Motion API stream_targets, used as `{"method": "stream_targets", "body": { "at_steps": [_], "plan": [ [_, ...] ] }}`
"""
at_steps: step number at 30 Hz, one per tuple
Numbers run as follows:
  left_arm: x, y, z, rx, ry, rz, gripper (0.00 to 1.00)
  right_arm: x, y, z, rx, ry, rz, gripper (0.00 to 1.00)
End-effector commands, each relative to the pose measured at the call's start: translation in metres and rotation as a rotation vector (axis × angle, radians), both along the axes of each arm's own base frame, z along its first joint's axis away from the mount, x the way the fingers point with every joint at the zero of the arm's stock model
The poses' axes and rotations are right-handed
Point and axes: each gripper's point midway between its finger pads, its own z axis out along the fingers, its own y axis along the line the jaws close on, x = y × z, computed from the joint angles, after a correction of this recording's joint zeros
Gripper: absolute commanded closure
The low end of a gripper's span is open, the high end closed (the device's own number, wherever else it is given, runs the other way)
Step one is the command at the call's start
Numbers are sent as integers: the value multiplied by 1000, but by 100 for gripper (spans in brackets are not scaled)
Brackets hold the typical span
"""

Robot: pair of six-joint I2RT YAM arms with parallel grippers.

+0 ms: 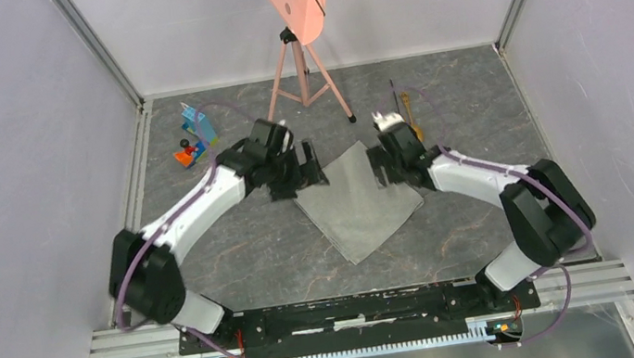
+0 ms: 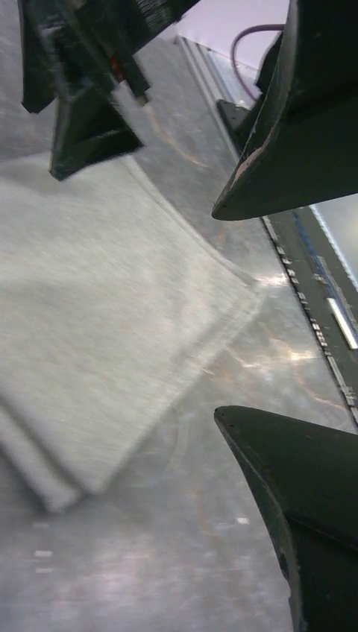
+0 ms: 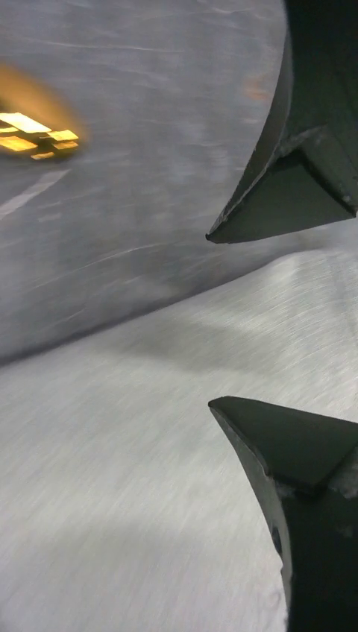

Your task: Fold the napkin into a case and place the utensils inside

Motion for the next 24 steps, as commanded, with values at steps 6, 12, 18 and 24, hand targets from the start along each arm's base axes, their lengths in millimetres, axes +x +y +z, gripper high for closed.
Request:
{"method": "stream_targets", "body": {
  "at_steps": [6, 12, 18, 24],
  "plan": [
    [103, -7, -49, 152, -27, -117, 0, -4, 75, 67, 278, -67, 369, 4],
    [128, -9, -79, 206, -53, -215, 0, -40, 47, 58, 289, -51, 389, 2],
    [101, -1, -120, 218, 34, -243, 3, -56, 38, 44, 370, -15, 353, 2],
    [23, -9, -109, -30, 73, -158, 11, -60, 40, 39, 399, 0, 352, 2]
  ]
}}
